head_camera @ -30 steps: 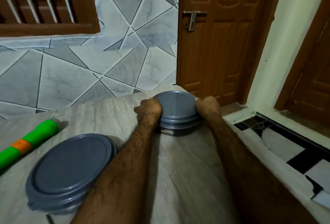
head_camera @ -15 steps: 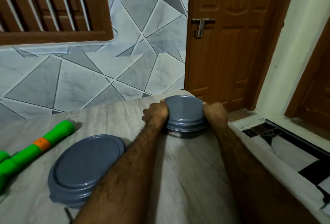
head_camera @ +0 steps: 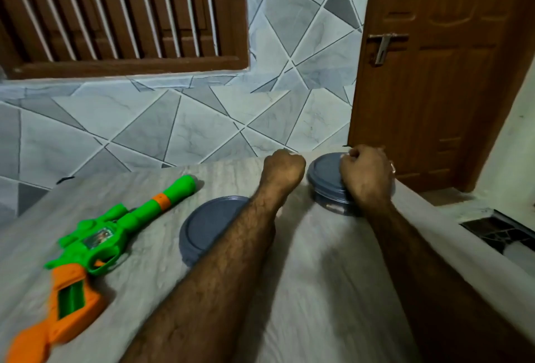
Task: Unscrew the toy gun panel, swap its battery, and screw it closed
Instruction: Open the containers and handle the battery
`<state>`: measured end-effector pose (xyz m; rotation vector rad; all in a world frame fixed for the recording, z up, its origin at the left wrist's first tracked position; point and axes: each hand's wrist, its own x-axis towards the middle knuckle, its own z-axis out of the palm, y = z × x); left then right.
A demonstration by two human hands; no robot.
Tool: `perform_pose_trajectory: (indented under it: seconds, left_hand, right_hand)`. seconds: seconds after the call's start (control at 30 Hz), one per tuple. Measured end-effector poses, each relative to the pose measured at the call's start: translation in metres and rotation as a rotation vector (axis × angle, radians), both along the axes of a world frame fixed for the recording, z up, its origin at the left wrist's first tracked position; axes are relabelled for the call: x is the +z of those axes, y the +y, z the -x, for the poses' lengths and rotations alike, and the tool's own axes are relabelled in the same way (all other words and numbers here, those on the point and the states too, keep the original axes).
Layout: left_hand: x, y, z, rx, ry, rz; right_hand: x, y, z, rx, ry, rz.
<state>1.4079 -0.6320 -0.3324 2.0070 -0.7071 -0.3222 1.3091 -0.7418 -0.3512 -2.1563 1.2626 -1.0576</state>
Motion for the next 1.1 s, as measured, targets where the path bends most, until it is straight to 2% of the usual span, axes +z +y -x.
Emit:
perform_pose_trajectory:
  seconds: [0.13, 0.27, 0.4, 0.5, 0.6, 0.73, 0.87, 1.1]
  left_hand:
    - [0.004, 0.044, -0.005, 0.085, -0.137, -0.014]
    - [0.005, 0.100, -0.017, 0.126, -0.174, -0.003]
    - [-0.008, 0.152, -0.026, 0.154, -0.120, -0.011]
    - [-0.022, 0.181, -0.026, 0.221, -0.028, 0.097]
    - [-0.037, 0.203, -0.027, 0.302, -0.027, 0.084]
    - [-0.054, 0.213, -0.029, 0.308, 0.034, 0.025]
    - [-0.069, 0.214, -0.035, 0.316, 0.206, 0.041]
    - [-0.048, 0.217, -0.019, 0.278, 0.326, 0.045]
  right_hand:
    - [0.004, 0.044, -0.016, 0.200, -0.068, -0.076]
    - [0.005, 0.077, -0.029, 0.391, 0.054, -0.264]
    - [0.000, 0.099, -0.040, 0.480, 0.195, -0.352]
    - [-0.005, 0.112, -0.043, 0.482, 0.216, -0.401]
    - [-0.007, 0.126, -0.044, 0.455, 0.268, -0.356]
    - [-0.005, 0.140, -0.044, 0.404, 0.301, -0.324]
    - [-0.004, 0.149, -0.043, 0.395, 0.325, -0.326]
    - [0.001, 0.157, -0.038, 0.348, 0.403, -0.314]
